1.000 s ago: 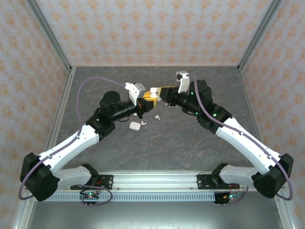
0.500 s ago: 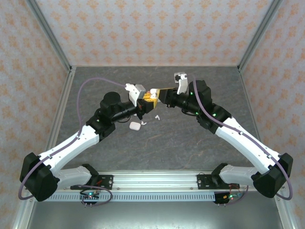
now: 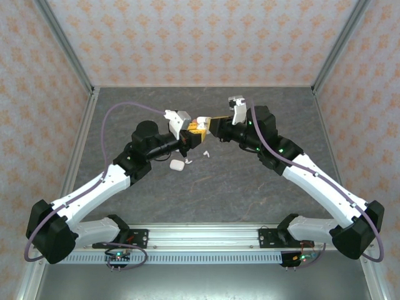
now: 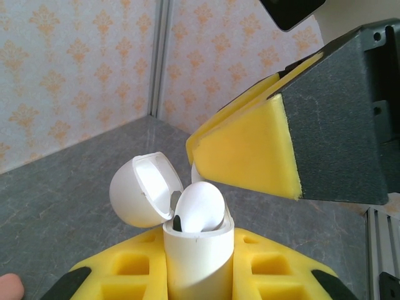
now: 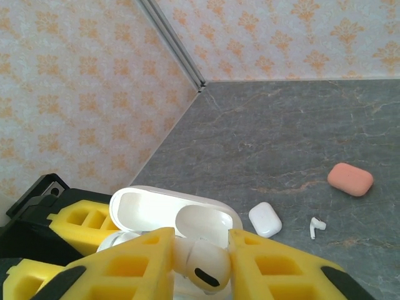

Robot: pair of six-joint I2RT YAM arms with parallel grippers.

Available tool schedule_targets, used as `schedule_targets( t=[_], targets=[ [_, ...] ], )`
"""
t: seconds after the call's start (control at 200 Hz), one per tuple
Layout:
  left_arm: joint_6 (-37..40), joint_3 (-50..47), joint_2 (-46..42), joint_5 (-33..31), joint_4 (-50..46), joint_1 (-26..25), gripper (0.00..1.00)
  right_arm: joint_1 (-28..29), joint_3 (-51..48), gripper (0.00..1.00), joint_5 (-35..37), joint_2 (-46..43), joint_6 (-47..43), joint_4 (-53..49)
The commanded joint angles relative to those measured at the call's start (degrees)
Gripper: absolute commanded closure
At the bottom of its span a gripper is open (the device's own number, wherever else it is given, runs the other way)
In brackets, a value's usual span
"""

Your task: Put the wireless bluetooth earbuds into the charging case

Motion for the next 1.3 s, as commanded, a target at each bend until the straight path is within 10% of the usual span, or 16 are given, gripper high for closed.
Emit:
schedule_targets(
  t=[0.0,1.296],
  targets=[
    [0.3,1.3,-0.9,-0.1,2.6,-0.4,1.0,0.4,0.4,0.74,1.8,-0.2,-2.2,-3.4],
    [1.4,2.9,1.9,0.7,-0.5,-0.3,1.0,0.5,6.1,0.74,3.6,2.4,-11.8,-10.0]
  ],
)
